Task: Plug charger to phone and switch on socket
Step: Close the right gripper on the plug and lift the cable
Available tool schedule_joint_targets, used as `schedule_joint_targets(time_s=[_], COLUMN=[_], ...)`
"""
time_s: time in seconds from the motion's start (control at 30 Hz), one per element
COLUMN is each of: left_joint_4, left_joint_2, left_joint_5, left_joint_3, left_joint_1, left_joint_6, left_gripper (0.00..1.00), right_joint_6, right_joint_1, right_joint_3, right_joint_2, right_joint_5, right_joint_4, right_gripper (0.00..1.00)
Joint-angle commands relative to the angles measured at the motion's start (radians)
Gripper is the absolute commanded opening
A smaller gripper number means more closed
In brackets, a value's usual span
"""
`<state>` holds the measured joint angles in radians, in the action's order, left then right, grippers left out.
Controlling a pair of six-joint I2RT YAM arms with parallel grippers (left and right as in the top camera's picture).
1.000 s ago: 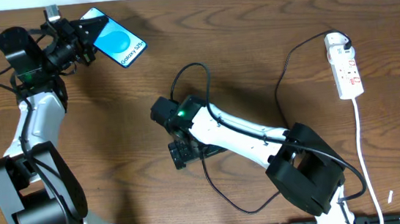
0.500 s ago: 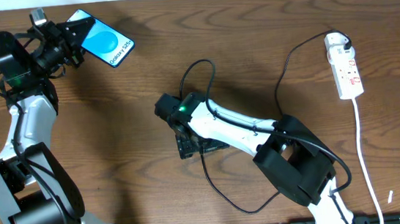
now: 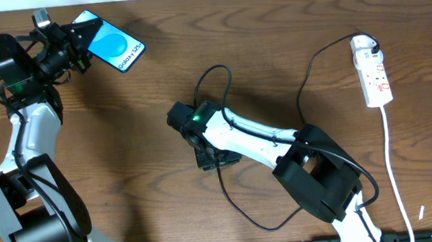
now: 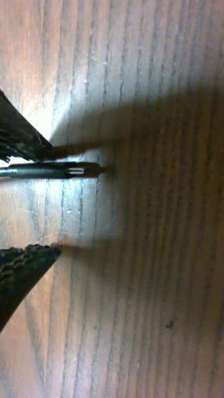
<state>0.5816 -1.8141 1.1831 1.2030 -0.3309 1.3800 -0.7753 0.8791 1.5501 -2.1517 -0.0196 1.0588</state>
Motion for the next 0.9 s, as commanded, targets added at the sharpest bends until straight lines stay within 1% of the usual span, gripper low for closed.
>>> schedule_joint_targets(time_s=[0.0, 0.03, 0.1, 0.13, 0.17, 0.2, 0.27, 0.5, 0.7, 0.87], left_joint_4=[0.010, 0.010, 0.010, 0.010, 0.010, 0.010, 0.010, 0.010, 0.010, 0.010], left_joint_2=[0.010, 0.010, 0.010, 0.010, 0.010, 0.010, 0.010, 0.010, 0.010, 0.010], left_joint_5=[0.017, 0.017, 0.017, 0.017, 0.017, 0.017, 0.017, 0.018, 0.018, 0.018], left_joint_3=[0.007, 0.007, 0.007, 0.007, 0.007, 0.007, 0.007, 0.007, 0.007, 0.007], left_joint_1=[0.000, 0.000, 0.000, 0.000, 0.000, 0.000, 0.000, 0.000, 0.000, 0.000], left_joint_6=[0.004, 0.004, 0.005, 0.004, 0.004, 0.005, 0.004, 0.004, 0.004, 0.004], left_gripper=[0.07, 0.07, 0.07, 0.08, 0.07, 0.07, 0.07, 0.08, 0.07, 0.07], right_joint_6=[-0.002, -0.002, -0.002, -0.002, -0.002, -0.002, -0.002, 0.013, 0.085, 0.158], right_joint_1=[0.000, 0.000, 0.000, 0.000, 0.000, 0.000, 0.000, 0.000, -0.027, -0.101], right_joint_3=[-0.012, -0.011, -0.012, -0.012, -0.012, -0.011, -0.012, -0.011, 0.002, 0.079], right_joint_2=[-0.025, -0.025, -0.025, -0.025, -0.025, -0.025, -0.025, -0.025, -0.025, -0.025], right_joint_5=[-0.022, -0.022, -0.022, -0.023, -0.022, -0.022, -0.023, -0.021, 0.013, 0.093], right_joint_4=[0.006, 0.006, 0.006, 0.006, 0.006, 0.006, 0.006, 0.007, 0.007, -0.021], right_gripper=[0.30, 0.27, 0.26, 0.22, 0.14, 0.08, 0.01, 0.01, 0.01, 0.01])
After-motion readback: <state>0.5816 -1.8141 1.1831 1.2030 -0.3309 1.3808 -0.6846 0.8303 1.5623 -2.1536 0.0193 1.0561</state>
